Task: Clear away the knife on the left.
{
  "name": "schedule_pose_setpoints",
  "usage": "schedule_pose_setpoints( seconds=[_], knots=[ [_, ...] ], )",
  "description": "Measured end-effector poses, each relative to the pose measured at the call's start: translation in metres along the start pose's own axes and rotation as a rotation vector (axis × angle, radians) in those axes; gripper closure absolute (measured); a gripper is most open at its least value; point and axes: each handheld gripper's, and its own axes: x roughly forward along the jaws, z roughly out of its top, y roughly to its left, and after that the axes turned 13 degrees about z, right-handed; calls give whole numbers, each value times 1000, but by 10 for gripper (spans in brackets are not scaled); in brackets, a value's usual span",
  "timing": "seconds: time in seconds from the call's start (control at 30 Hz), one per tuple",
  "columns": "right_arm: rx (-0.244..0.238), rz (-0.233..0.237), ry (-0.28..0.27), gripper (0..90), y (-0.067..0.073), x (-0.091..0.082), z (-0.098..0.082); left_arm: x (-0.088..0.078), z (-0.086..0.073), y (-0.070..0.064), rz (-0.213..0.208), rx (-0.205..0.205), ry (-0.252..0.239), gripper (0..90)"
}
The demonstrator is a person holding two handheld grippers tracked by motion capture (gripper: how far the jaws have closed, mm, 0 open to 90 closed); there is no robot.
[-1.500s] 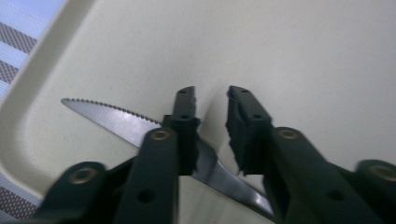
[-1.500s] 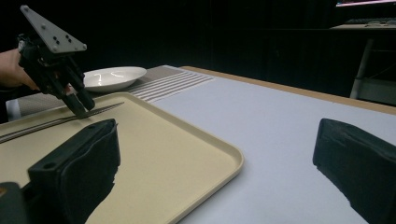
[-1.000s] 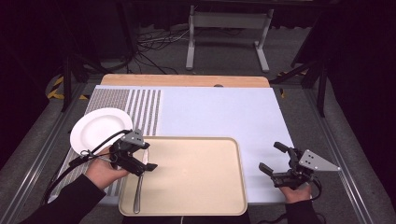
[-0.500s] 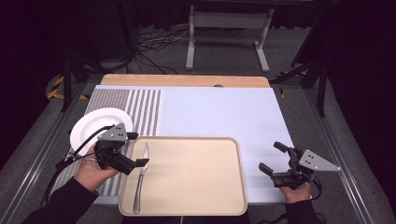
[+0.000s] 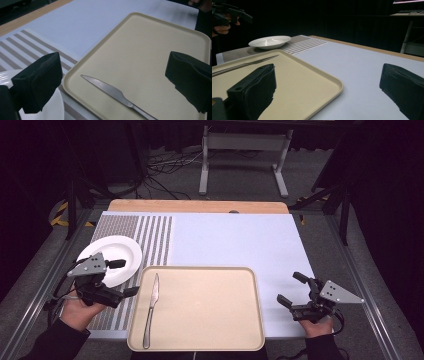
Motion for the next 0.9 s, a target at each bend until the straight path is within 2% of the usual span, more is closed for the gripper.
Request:
schedule_pose_setpoints(
  seconds=[0.17, 0.3, 0.37, 0.4, 0.63, 0.73, 0.83, 0.9],
  knots=[
    [-3, -1, 1, 15, 0, 0, 0, -11, -12, 6, 23, -31, -56, 18],
    [-4, -1, 2, 15, 0, 0, 0, -17, -25, 11, 23, -69, -105, 18],
    [-2, -2, 1, 15, 0, 0, 0, -18, -30, 14, 29, -68, -115, 17],
    [1, -1, 0, 15, 0, 0, 0, -19, -34, 14, 33, -89, -124, 17],
    [-5, -1, 3, 15, 0, 0, 0, -22, -56, 22, 47, -150, -194, 19],
    [-2, 0, 2, 15, 0, 0, 0, -23, -64, 25, 62, -158, -208, 21],
    [-5, -1, 3, 15, 0, 0, 0, -23, -75, 28, 61, -192, -226, 22],
    [0, -2, -2, 15, 0, 0, 0, -24, -80, 31, 72, -200, -229, 22]
  ],
)
